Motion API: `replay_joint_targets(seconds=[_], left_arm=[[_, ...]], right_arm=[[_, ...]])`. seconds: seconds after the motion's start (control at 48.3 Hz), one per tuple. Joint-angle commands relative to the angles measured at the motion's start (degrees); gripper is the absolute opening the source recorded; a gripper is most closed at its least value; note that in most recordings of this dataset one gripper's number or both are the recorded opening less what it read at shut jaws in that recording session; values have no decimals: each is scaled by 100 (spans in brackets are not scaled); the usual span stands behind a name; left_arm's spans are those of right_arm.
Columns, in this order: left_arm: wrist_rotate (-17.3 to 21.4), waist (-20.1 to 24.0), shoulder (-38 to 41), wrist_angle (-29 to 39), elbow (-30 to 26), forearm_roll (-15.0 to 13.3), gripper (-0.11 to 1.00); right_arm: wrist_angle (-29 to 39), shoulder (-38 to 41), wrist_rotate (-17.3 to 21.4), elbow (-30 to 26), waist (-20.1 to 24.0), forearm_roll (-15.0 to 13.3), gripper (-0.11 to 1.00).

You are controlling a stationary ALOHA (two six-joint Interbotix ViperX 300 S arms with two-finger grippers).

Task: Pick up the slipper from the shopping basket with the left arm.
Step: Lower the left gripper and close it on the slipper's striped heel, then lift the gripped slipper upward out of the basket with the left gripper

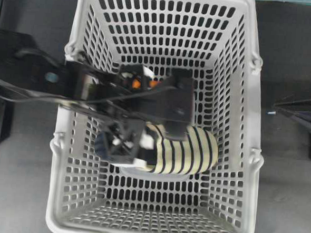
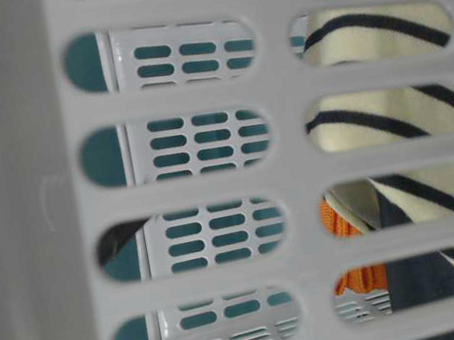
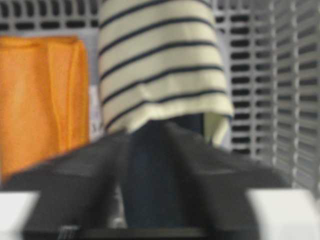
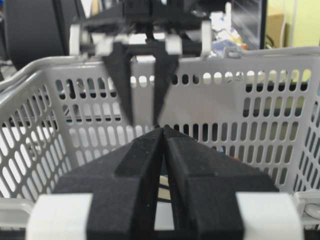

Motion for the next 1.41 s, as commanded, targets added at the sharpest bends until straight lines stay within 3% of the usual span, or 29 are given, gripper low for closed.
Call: replay_joint_targets(seconds=[0.0,0.104,0.186,0.518,0.87,0.932,1.014,1.263,1.387], left_arm=[[-123,-70,229,202,-431,26,52],[-290,-114,554,343,-650,26,80],[-325,-158,729,352,-703,26,91],[-255,-229,1301,316,-598,26,91],[-308,-132,1389,-334,88,26,89],[-255,-114,1371,-387,149,26,85],[-246,-114,1354,-387,167,26,72],[-123,-132,1063,-211,-237,26,9],[88,-132,888,264,-729,26,6]], right_arm=[[-18,-9,9,-18,0,18,-1],[-18,-35,9,9,0,26,-1],[-18,-53,9,26,0,26,-1],[-9,-53,0,62,0,26,-1],[-9,-53,9,97,0,26,-1],[-9,-53,9,97,9,26,-1],[-9,-53,9,97,0,26,-1],[-9,-53,9,97,0,18,-1],[-9,-53,9,97,9,18,-1]])
